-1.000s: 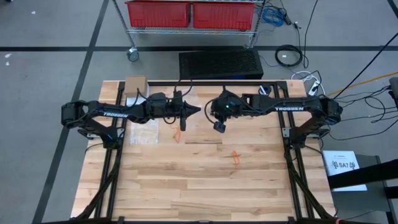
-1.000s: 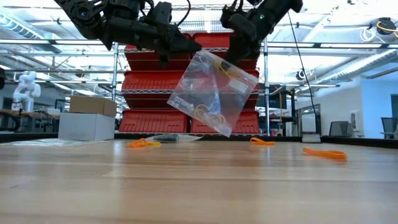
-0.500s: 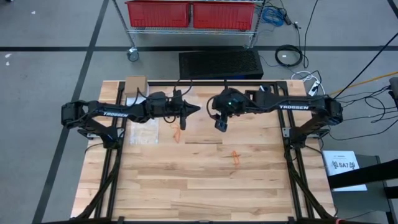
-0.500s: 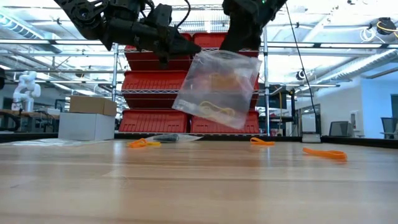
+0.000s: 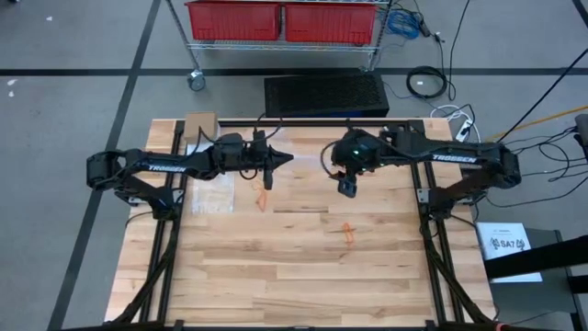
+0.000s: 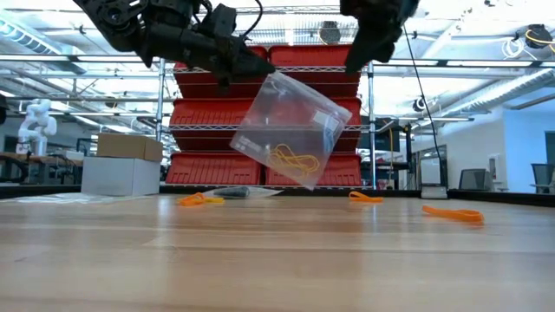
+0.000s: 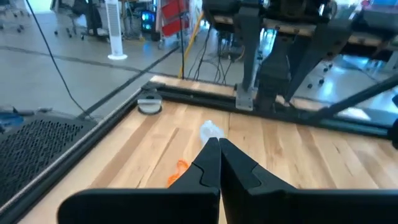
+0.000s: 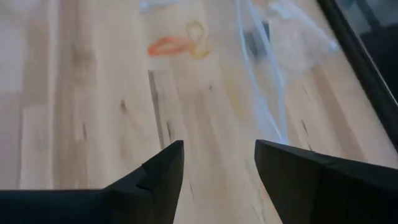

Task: Sort rubber bands
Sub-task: Put the yellow rubber band into the transparent zip bag

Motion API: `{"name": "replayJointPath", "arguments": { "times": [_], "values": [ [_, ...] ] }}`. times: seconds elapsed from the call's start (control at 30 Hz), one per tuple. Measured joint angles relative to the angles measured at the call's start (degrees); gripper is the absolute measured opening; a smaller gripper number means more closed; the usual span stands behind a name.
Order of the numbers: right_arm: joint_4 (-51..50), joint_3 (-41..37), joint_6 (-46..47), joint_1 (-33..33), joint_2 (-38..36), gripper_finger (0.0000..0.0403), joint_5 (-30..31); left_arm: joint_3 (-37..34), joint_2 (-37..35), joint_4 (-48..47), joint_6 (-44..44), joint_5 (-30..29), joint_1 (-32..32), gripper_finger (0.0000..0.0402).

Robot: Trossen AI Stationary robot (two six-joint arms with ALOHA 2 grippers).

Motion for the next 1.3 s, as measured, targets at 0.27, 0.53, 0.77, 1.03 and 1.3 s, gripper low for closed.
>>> {"name": "replayJointPath", "arguments": {
  "times": [0.27, 0.53, 0.77, 1.03, 1.3],
  "values": [
    [19.54, -18.88, 6.43, -0.02, -7.39, 0.0189, -1.27, -0.02, -0.87, -9.65, 2.27, -0.31, 0.02, 0.0],
    [28.32, -23.71, 10.95, 3.01, -3.81, 0.0182, -1.25, -0.02, -4.22, -9.39, 3.74, -2.97, 2.71, 0.0],
    [49.04, -23.21, 12.7, 5.2, 9.86, 0.0159, -0.86, 0.0, -11.96, -12.96, 4.27, -3.6, 8.11, 0.0],
    [55.57, -12.58, 10.78, 5.44, 28.14, 0.0184, 6.1, 0.0, -18.04, -18.03, 5.64, -3.74, 12.52, 0.0],
    [52.9, 1.16, 7.75, 5.09, 41.77, 0.0228, 7.08, 0.0, -19.1, -20.58, 6.83, -3.69, 13.29, 0.0]
  ]
}}
